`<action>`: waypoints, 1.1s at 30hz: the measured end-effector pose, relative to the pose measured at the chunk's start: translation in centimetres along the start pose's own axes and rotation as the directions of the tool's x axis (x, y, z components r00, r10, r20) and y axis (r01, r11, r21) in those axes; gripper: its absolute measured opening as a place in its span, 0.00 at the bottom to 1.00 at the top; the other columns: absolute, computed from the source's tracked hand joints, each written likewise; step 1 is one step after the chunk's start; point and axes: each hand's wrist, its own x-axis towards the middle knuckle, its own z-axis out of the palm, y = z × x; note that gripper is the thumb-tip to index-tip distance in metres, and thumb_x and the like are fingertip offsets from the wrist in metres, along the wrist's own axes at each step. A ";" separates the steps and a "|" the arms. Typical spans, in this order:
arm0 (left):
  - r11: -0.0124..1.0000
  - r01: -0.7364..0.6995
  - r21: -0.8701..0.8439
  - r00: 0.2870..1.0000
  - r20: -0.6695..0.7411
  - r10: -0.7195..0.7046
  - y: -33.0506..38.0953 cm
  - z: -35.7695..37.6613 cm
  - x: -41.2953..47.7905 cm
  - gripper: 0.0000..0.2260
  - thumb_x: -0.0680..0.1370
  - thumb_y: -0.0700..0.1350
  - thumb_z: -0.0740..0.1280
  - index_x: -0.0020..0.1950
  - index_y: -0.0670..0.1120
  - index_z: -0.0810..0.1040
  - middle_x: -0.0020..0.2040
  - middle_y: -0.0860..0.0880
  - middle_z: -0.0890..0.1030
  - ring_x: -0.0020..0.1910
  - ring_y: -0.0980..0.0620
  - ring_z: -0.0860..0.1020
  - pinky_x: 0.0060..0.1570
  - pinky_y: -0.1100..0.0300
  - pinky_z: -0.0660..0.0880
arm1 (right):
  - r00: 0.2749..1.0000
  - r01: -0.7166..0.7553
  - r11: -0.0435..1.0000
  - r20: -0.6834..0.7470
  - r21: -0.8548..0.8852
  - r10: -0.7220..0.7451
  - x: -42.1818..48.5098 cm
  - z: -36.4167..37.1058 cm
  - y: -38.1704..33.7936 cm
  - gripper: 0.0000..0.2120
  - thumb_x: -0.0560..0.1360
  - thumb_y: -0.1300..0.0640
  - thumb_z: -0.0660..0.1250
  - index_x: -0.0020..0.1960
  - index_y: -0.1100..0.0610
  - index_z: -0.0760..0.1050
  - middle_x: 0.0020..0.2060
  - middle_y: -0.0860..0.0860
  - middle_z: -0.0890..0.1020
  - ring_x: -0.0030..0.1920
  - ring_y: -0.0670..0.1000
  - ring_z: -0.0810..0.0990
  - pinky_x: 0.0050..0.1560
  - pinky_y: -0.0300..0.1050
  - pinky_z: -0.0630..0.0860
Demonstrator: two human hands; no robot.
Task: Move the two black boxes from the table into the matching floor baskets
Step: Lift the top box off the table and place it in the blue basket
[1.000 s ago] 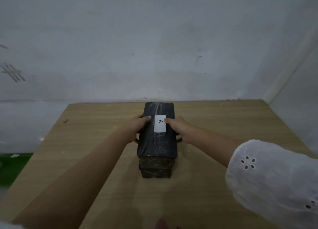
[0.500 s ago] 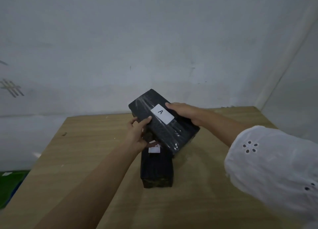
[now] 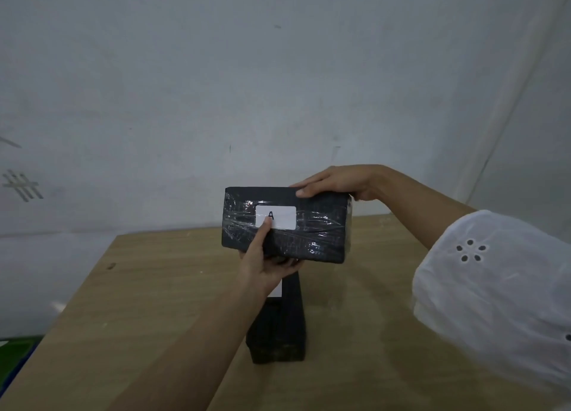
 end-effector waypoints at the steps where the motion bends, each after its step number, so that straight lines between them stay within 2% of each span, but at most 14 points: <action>1: 1.000 -0.009 0.006 1.000 -0.001 0.009 0.0 0.2 0.0 0.36 0.62 0.47 0.76 0.66 0.46 0.66 0.60 0.37 0.73 0.57 0.36 0.74 0.41 0.36 0.76 | 1.000 -0.022 1.000 0.019 -0.017 0.022 -0.3 -0.1 0.2 0.19 0.67 0.41 0.72 0.58 0.37 0.78 0.56 0.44 0.81 0.53 0.48 0.80 0.33 0.45 0.76; 2: 1.000 -0.021 0.012 1.000 -0.012 0.021 0.0 0.4 0.0 0.34 0.64 0.47 0.76 0.67 0.46 0.66 0.58 0.37 0.74 0.57 0.36 0.74 0.42 0.36 0.76 | 0.999 -0.030 0.999 0.035 -0.015 0.030 -0.5 -0.3 0.5 0.19 0.68 0.40 0.71 0.59 0.35 0.76 0.56 0.43 0.81 0.53 0.48 0.80 0.30 0.43 0.75; 4: 0.999 -0.035 0.014 0.998 -0.049 0.036 0.2 0.6 0.1 0.32 0.67 0.47 0.75 0.68 0.48 0.65 0.59 0.38 0.74 0.57 0.36 0.74 0.47 0.34 0.75 | 0.998 -0.021 1.000 0.064 0.024 0.019 -0.7 -0.7 1.3 0.20 0.69 0.44 0.71 0.60 0.35 0.75 0.58 0.45 0.79 0.55 0.51 0.79 0.38 0.48 0.79; 5: 0.999 -0.035 0.009 0.997 -0.067 0.035 0.3 0.6 0.1 0.32 0.67 0.47 0.74 0.68 0.49 0.65 0.62 0.38 0.73 0.57 0.36 0.74 0.50 0.34 0.74 | 0.998 -0.011 0.999 0.069 0.045 0.008 -0.7 -0.9 1.7 0.20 0.70 0.48 0.71 0.61 0.38 0.74 0.60 0.47 0.77 0.58 0.53 0.77 0.45 0.53 0.79; 7: 0.999 -0.031 -0.020 0.996 -0.089 0.029 0.7 0.6 -0.1 0.33 0.67 0.47 0.74 0.68 0.50 0.64 0.65 0.38 0.71 0.60 0.35 0.72 0.53 0.32 0.72 | 0.997 0.037 0.993 0.069 0.109 -0.045 -0.8 -1.1 2.5 0.21 0.68 0.56 0.73 0.59 0.45 0.74 0.62 0.50 0.74 0.59 0.53 0.75 0.49 0.53 0.77; 11: 0.996 -0.046 -0.081 0.997 -0.068 0.041 1.3 0.6 -0.2 0.32 0.68 0.47 0.74 0.68 0.49 0.63 0.67 0.37 0.70 0.62 0.34 0.71 0.51 0.33 0.72 | 0.985 0.164 0.947 0.010 0.278 -0.173 -0.6 -0.9 3.6 0.22 0.64 0.59 0.71 0.56 0.49 0.74 0.53 0.51 0.79 0.51 0.49 0.77 0.47 0.42 0.72; 15: 0.979 -0.143 -0.142 0.989 -0.052 0.137 1.7 0.5 -0.4 0.36 0.67 0.48 0.75 0.71 0.57 0.60 0.66 0.39 0.70 0.62 0.33 0.71 0.51 0.33 0.73 | 0.936 0.342 0.834 -0.232 0.433 -0.263 0.2 0.5 4.2 0.17 0.64 0.59 0.67 0.52 0.52 0.78 0.44 0.48 0.81 0.45 0.47 0.78 0.42 0.38 0.72; 17: 0.965 -0.249 -0.086 0.968 -0.056 0.245 2.5 0.0 -0.5 0.35 0.68 0.51 0.73 0.70 0.61 0.60 0.66 0.40 0.70 0.61 0.35 0.71 0.53 0.35 0.73 | 0.904 0.417 0.754 -0.314 0.507 -0.289 0.3 0.6 4.6 0.17 0.64 0.60 0.65 0.52 0.54 0.78 0.44 0.50 0.80 0.46 0.49 0.77 0.42 0.41 0.71; 20: 0.932 -0.361 -0.025 0.933 -0.011 0.360 4.8 -1.0 -0.7 0.33 0.69 0.54 0.71 0.71 0.59 0.60 0.66 0.41 0.71 0.61 0.36 0.72 0.51 0.36 0.75 | 0.878 0.477 0.700 -0.320 0.532 -0.355 -0.1 0.1 5.1 0.19 0.64 0.63 0.64 0.55 0.58 0.76 0.48 0.55 0.79 0.49 0.54 0.76 0.46 0.46 0.71; 24: 0.909 -0.383 0.161 0.916 0.191 0.352 7.6 -1.6 -1.4 0.33 0.68 0.55 0.69 0.72 0.52 0.63 0.69 0.42 0.72 0.61 0.39 0.75 0.45 0.42 0.79 | 0.857 0.507 0.639 -0.261 0.578 -0.444 -1.3 -1.3 4.5 0.18 0.65 0.65 0.61 0.54 0.58 0.77 0.45 0.53 0.82 0.45 0.50 0.82 0.40 0.40 0.79; 27: 0.896 -0.393 0.207 0.907 0.251 0.339 8.3 -0.8 -1.9 0.34 0.68 0.52 0.70 0.72 0.47 0.65 0.68 0.41 0.73 0.58 0.41 0.77 0.44 0.47 0.81 | 0.856 0.503 0.628 -0.242 0.595 -0.456 -2.1 -2.5 4.2 0.18 0.66 0.64 0.61 0.54 0.56 0.77 0.44 0.50 0.84 0.43 0.49 0.83 0.38 0.40 0.79; 29: 0.894 -0.396 0.210 0.907 0.238 0.346 8.2 -0.2 -2.1 0.29 0.69 0.52 0.70 0.67 0.44 0.68 0.64 0.40 0.75 0.54 0.41 0.79 0.44 0.47 0.81 | 0.858 0.503 0.605 -0.270 0.617 -0.438 -2.3 -2.9 4.2 0.17 0.67 0.59 0.64 0.55 0.53 0.79 0.45 0.49 0.84 0.45 0.49 0.83 0.41 0.41 0.80; 31: 0.896 -0.400 0.194 0.907 0.225 0.356 7.8 0.4 -2.0 0.22 0.71 0.51 0.70 0.61 0.46 0.71 0.60 0.41 0.77 0.53 0.43 0.80 0.46 0.44 0.80 | 0.862 0.505 0.568 -0.345 0.650 -0.372 -2.2 -3.0 4.3 0.15 0.70 0.53 0.66 0.56 0.52 0.79 0.48 0.50 0.83 0.48 0.50 0.82 0.45 0.43 0.80; 33: 0.898 -0.400 0.182 0.908 0.208 0.363 7.2 0.9 -1.8 0.19 0.72 0.51 0.70 0.59 0.47 0.72 0.58 0.42 0.77 0.53 0.44 0.80 0.47 0.42 0.80 | 0.878 0.476 0.572 -0.395 0.668 -0.269 -2.1 -2.6 4.6 0.17 0.73 0.46 0.66 0.58 0.53 0.77 0.53 0.53 0.82 0.52 0.52 0.82 0.48 0.45 0.80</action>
